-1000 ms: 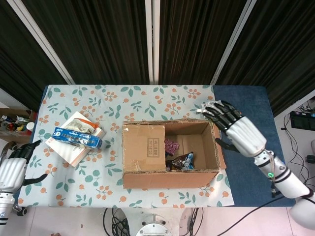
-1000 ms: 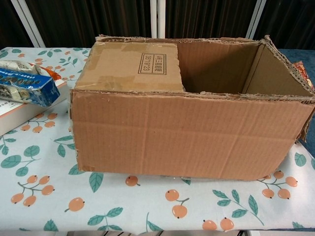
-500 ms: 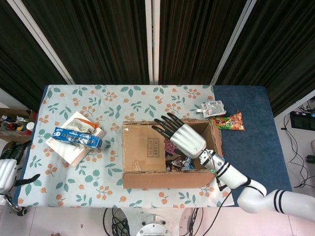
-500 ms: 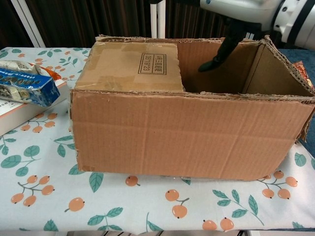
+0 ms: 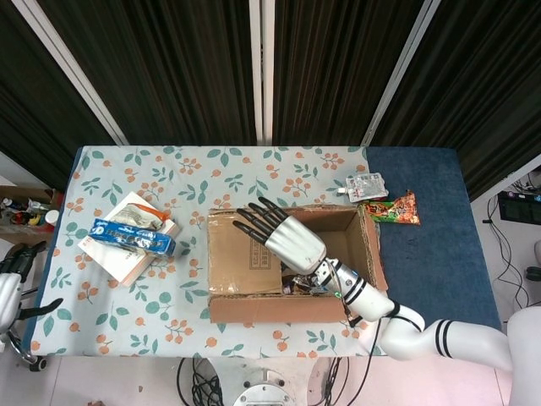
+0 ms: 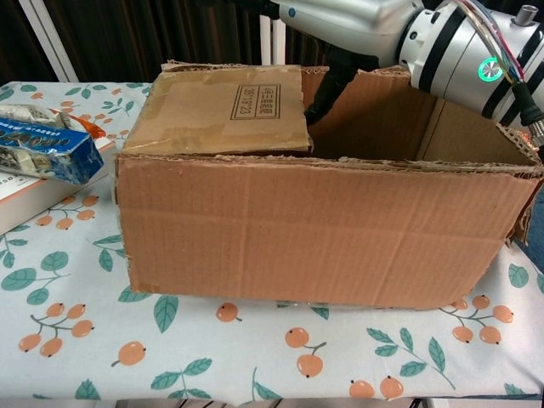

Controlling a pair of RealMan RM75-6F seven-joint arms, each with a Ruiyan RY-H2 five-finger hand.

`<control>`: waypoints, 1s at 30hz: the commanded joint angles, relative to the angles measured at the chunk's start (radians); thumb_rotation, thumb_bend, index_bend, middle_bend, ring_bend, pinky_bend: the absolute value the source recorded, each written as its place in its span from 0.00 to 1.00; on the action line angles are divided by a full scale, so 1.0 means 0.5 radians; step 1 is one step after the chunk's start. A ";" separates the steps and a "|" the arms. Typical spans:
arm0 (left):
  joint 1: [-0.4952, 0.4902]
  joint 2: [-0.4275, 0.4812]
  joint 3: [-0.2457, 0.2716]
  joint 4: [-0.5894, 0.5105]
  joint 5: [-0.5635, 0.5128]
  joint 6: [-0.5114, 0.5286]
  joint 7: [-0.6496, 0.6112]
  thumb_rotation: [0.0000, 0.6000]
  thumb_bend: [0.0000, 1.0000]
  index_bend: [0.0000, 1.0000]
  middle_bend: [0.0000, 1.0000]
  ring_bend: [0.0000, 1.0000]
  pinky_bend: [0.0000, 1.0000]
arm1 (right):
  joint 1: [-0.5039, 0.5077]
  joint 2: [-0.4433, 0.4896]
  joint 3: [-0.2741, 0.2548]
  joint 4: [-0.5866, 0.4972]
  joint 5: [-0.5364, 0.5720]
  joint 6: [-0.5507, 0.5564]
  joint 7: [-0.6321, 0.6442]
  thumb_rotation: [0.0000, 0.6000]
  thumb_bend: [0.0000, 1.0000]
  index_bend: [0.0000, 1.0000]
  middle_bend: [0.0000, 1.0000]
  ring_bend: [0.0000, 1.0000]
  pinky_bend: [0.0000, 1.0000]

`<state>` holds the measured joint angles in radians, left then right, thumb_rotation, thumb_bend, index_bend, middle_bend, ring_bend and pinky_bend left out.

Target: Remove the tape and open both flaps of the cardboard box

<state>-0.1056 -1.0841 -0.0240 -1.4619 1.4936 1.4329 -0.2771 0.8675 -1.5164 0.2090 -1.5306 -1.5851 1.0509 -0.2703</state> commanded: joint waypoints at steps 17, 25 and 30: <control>0.021 0.011 -0.009 0.004 0.002 0.035 -0.025 0.99 0.09 0.10 0.16 0.13 0.21 | 0.136 -0.020 0.239 -0.064 -0.005 0.172 0.004 1.00 0.15 0.00 0.00 0.00 0.00; 0.034 -0.012 -0.005 0.026 0.004 0.047 -0.047 0.98 0.09 0.10 0.16 0.13 0.21 | 0.347 -0.251 0.420 -0.055 0.183 0.096 -0.251 1.00 0.15 0.00 0.00 0.00 0.00; 0.051 -0.004 -0.007 0.034 0.001 0.070 -0.064 0.99 0.09 0.10 0.16 0.13 0.21 | 0.469 -0.380 0.492 -0.013 0.341 0.026 -0.369 1.00 0.15 0.00 0.00 0.00 0.00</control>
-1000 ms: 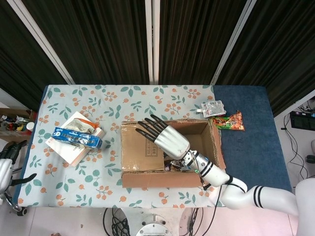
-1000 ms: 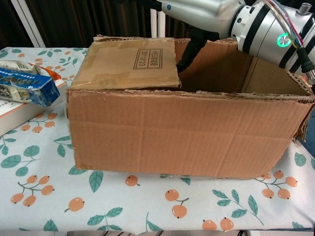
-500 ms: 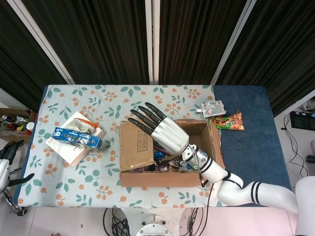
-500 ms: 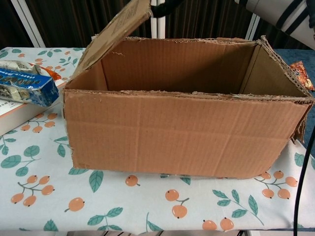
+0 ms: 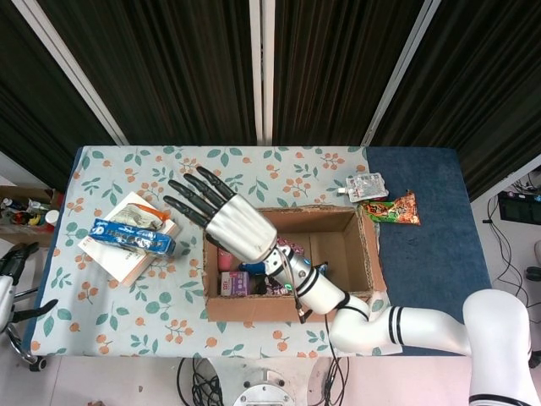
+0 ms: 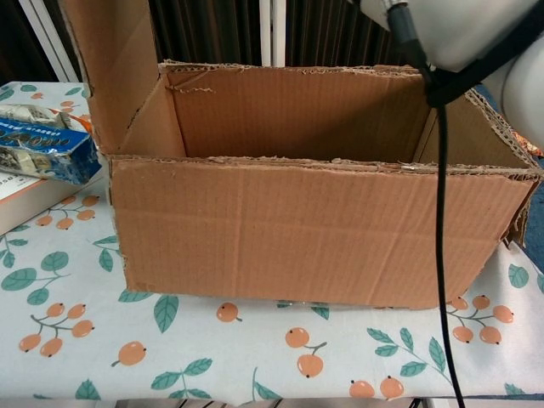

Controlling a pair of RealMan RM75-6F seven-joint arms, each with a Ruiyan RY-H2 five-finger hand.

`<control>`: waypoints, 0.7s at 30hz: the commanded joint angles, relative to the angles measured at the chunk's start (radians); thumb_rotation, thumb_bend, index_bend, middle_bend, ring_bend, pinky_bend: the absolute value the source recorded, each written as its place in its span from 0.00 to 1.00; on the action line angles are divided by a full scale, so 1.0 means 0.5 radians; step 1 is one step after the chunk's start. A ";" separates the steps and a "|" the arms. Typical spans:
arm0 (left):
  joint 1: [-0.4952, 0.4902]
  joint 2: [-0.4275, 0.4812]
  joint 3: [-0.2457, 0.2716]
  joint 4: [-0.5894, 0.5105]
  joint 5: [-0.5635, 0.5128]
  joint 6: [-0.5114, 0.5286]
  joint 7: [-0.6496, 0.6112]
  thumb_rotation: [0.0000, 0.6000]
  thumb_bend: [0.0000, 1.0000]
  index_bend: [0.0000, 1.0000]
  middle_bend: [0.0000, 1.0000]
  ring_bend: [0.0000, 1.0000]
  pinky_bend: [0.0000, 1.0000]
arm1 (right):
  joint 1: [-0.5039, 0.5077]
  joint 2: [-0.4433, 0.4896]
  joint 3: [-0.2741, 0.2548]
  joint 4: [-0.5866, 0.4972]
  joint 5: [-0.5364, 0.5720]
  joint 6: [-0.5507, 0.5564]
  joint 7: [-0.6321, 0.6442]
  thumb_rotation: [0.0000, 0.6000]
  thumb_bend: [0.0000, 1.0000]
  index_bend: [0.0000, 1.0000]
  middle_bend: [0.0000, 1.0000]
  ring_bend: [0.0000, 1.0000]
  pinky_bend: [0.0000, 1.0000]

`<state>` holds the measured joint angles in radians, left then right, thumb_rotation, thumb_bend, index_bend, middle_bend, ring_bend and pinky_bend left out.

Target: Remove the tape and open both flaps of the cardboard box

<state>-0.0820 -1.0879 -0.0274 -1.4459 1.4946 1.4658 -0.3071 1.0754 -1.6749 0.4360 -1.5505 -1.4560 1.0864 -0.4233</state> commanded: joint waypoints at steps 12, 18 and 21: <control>0.047 0.010 -0.005 0.005 -0.012 0.054 -0.047 0.99 0.09 0.10 0.16 0.13 0.21 | 0.138 -0.135 -0.024 0.073 0.246 -0.161 -0.036 1.00 0.09 0.00 0.00 0.00 0.00; 0.059 0.016 -0.003 0.015 -0.020 0.052 -0.059 0.98 0.09 0.10 0.16 0.13 0.21 | 0.140 -0.145 -0.017 0.074 0.225 -0.084 -0.004 1.00 0.10 0.00 0.00 0.00 0.00; 0.056 0.022 -0.006 0.009 -0.009 0.056 -0.060 0.98 0.09 0.10 0.16 0.13 0.21 | 0.138 -0.138 -0.028 0.066 0.224 -0.072 0.006 1.00 0.09 0.00 0.00 0.00 0.00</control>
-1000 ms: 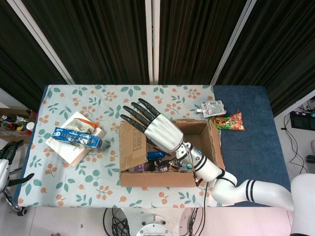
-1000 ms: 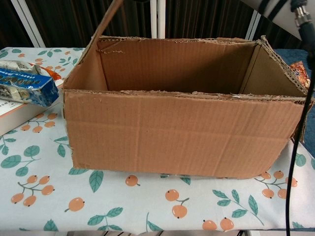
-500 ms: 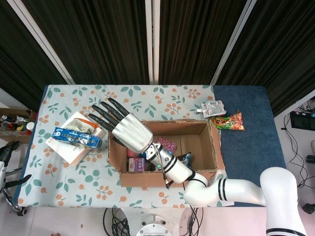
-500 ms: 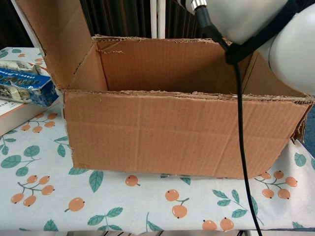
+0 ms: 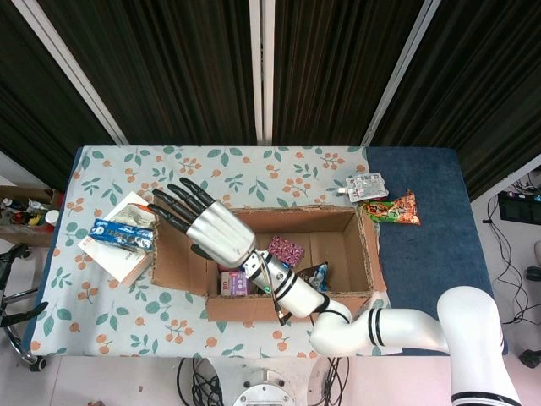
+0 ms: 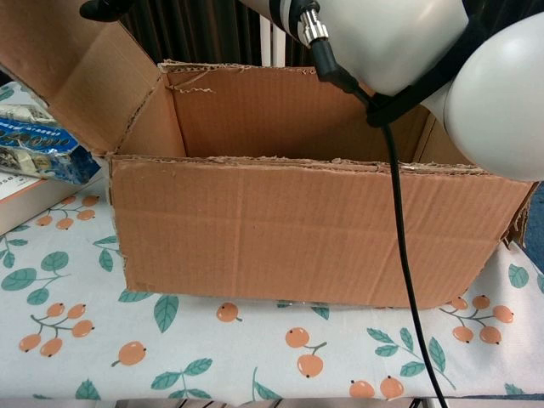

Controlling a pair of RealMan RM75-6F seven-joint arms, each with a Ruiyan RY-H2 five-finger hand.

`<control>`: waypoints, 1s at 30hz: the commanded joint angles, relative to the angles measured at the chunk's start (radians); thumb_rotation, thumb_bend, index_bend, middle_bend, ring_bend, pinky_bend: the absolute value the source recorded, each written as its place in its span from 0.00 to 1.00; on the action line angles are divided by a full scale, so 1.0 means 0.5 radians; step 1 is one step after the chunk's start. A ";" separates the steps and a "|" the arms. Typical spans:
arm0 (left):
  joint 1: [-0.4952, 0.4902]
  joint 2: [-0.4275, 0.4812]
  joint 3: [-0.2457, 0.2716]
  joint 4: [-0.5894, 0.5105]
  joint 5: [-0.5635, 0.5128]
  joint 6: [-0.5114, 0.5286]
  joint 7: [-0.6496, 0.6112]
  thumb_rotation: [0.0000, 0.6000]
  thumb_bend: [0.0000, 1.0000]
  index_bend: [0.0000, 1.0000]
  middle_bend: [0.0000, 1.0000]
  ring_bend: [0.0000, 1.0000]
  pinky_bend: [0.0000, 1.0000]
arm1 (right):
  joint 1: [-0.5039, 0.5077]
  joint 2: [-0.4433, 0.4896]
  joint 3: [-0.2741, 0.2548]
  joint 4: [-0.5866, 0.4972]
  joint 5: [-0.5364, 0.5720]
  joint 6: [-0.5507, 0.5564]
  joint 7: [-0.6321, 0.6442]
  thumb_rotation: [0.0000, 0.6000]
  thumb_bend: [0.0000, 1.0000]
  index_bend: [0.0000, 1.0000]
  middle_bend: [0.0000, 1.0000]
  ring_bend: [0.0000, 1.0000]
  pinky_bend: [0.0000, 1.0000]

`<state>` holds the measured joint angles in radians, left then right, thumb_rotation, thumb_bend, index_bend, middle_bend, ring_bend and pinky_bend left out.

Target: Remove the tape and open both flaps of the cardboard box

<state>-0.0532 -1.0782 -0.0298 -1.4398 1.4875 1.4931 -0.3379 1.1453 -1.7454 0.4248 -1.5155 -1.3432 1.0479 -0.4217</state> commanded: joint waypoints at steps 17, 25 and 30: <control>-0.025 0.007 -0.009 -0.026 0.025 -0.022 0.033 0.99 0.09 0.10 0.16 0.13 0.21 | -0.830 1.416 -0.358 -1.034 0.126 0.324 -0.329 1.00 0.12 0.00 0.00 0.00 0.00; -0.044 -0.018 -0.019 -0.043 0.061 0.007 0.182 0.98 0.09 0.10 0.16 0.13 0.21 | -1.559 1.757 -0.778 -0.888 -0.072 0.802 0.042 1.00 0.12 0.00 0.00 0.00 0.00; -0.057 -0.012 -0.020 -0.052 0.092 0.027 0.362 0.98 0.09 0.10 0.16 0.13 0.21 | -1.948 1.522 -0.972 -0.473 -0.152 1.074 0.438 1.00 0.12 0.00 0.00 0.00 0.00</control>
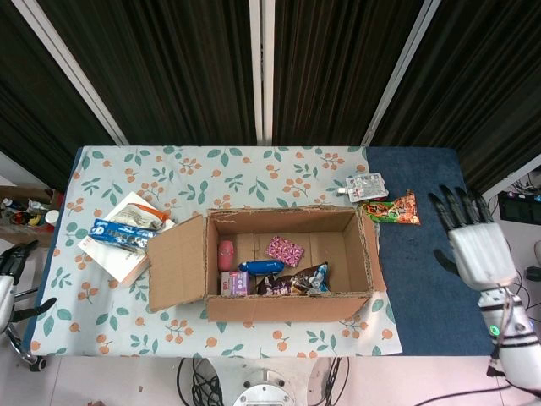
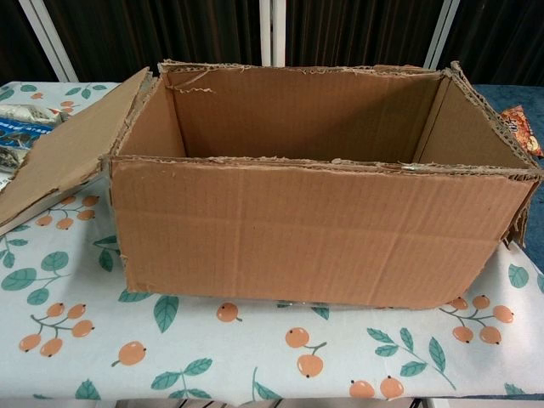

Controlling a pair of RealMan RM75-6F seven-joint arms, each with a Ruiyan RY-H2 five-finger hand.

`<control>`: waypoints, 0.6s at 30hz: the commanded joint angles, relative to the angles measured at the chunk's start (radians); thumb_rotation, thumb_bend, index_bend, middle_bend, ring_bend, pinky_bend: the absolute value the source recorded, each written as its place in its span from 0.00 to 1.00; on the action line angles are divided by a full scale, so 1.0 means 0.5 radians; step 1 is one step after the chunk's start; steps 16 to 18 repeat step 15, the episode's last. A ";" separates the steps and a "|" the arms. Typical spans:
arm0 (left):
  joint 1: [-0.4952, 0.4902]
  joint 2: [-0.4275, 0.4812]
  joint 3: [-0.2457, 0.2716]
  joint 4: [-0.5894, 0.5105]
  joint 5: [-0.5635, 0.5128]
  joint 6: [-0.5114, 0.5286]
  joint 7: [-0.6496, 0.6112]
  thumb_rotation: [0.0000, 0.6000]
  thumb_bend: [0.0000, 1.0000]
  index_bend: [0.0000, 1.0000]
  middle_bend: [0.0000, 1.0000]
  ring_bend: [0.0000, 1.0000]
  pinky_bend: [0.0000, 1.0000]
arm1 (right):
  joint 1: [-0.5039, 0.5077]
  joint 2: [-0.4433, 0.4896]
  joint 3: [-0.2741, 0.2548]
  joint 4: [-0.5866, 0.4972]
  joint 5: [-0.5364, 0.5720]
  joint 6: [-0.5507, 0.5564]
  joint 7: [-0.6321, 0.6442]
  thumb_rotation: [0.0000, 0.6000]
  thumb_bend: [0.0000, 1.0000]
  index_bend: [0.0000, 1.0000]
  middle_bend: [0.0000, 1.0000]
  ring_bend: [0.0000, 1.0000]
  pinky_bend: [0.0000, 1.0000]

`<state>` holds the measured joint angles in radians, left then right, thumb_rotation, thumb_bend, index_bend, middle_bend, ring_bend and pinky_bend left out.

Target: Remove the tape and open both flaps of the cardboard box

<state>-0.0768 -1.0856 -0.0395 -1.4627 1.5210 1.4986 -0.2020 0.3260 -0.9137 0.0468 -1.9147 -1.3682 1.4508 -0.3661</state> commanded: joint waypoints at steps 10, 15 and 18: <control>-0.010 0.073 0.054 -0.103 0.065 -0.016 0.448 0.68 0.09 0.10 0.13 0.11 0.21 | -0.535 -0.451 -0.239 0.824 -0.279 0.446 0.704 1.00 0.12 0.00 0.00 0.00 0.00; 0.004 0.064 0.058 -0.081 0.066 0.008 0.431 0.67 0.09 0.10 0.13 0.11 0.21 | -0.536 -0.485 -0.193 0.874 -0.297 0.420 0.709 1.00 0.12 0.00 0.00 0.00 0.00; 0.004 0.064 0.058 -0.081 0.066 0.008 0.431 0.67 0.09 0.10 0.13 0.11 0.21 | -0.536 -0.485 -0.193 0.874 -0.297 0.420 0.709 1.00 0.12 0.00 0.00 0.00 0.00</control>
